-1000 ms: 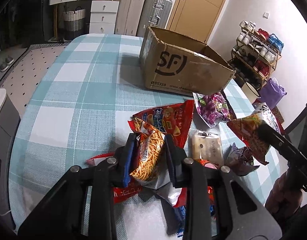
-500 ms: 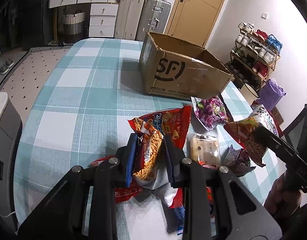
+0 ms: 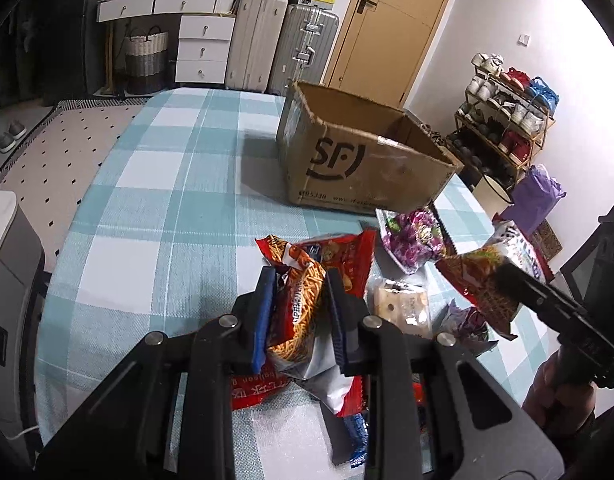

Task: Organize snacks
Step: 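Carry the orange bag in the left tool while the right tool carries the white bag toward the box, then open the left tool over the box while the right tool drops the white bag in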

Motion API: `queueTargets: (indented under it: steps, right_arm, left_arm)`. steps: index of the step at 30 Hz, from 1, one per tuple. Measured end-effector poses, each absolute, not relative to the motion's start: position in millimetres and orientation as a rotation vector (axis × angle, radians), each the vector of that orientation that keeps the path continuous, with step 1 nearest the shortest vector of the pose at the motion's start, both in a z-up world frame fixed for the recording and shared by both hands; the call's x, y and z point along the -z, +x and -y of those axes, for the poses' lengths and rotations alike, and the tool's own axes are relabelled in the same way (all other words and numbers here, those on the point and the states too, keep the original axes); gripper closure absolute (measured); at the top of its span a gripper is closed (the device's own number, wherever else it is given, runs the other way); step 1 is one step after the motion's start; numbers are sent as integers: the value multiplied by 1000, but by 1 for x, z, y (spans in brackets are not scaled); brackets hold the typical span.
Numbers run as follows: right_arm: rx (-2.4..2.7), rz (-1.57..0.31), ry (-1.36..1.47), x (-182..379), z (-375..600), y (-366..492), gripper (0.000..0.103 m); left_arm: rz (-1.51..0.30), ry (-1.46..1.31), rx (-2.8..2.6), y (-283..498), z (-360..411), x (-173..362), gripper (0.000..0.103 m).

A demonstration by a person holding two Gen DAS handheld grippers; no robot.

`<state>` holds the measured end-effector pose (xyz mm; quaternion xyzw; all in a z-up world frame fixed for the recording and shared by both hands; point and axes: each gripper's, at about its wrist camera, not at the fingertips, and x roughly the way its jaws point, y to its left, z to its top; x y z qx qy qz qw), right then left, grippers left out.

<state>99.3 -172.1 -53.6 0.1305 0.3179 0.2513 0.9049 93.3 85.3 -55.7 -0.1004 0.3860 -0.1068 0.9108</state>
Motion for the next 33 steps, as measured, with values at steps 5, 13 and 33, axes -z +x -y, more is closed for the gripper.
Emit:
queueTargets:
  steps: [5,13,33]
  right_arm:
    - [-527,-644,261,45,171,102,51]
    - [-544,-615,258,23,169,110,51]
    - [-532,-547,243,-47,168,161,51]
  left_arm:
    - [-758,-205,236,95,-85,35,81]
    - [-678,-174,276,104,-71,-11,81]
    - [-587,-119,343,174,-21,-99,81]
